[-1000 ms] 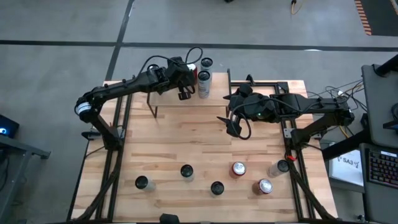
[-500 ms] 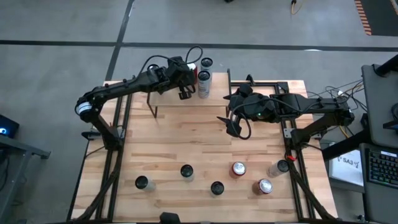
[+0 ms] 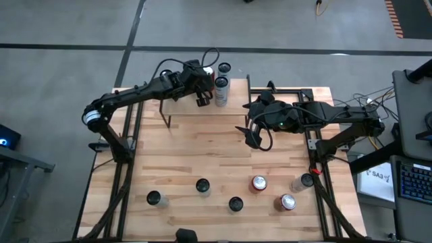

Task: Place canned beverage on shelf
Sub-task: Put the red soda can on the shelf, then put the white soda can aligned with the other white soda cans on the shelf

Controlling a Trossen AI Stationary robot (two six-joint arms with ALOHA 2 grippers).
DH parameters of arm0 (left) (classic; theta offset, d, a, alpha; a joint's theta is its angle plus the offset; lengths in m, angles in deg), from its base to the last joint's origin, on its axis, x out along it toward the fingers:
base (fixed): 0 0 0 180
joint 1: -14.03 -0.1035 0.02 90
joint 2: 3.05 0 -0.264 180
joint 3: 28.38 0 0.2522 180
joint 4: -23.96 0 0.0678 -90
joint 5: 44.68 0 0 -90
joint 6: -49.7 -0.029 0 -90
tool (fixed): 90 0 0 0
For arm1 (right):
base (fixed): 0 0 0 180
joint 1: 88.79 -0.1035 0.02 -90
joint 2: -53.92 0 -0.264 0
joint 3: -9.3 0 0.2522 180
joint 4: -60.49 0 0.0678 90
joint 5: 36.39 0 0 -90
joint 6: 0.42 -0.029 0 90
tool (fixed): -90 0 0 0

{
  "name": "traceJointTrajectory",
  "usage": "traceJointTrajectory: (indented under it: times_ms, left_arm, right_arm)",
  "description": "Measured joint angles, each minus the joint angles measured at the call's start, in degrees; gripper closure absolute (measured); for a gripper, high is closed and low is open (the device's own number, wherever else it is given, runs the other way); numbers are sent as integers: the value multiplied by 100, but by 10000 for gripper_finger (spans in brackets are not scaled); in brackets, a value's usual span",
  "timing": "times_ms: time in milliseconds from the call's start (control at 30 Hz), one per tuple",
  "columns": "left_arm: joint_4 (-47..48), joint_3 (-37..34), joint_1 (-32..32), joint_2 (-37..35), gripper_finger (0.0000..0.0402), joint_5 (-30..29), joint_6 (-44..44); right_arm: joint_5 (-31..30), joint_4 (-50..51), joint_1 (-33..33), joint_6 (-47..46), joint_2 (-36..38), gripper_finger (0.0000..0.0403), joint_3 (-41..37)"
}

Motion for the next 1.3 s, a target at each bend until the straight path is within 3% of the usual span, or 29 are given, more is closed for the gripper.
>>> traceJointTrajectory:
  times_ms: [267, 500, 900, 1300]
  left_arm:
    - [42, 0, 0, 19, 402, -10, 93]
    - [800, 61, 570, -366, 402, -14, 659]
    - [1938, 20, 2571, -1090, 402, -10, 1905]
    - [2218, -360, 4546, -1207, 402, 31, 2752]
  right_arm:
    - [0, 0, -2, -14, 0, 28, 0]
    - [338, -11, -137, -332, -16, 28, 2]
    - [929, -2, -865, -1212, -495, 28, 4]
    - [1192, -308, -1366, -1338, -1391, 28, 4]
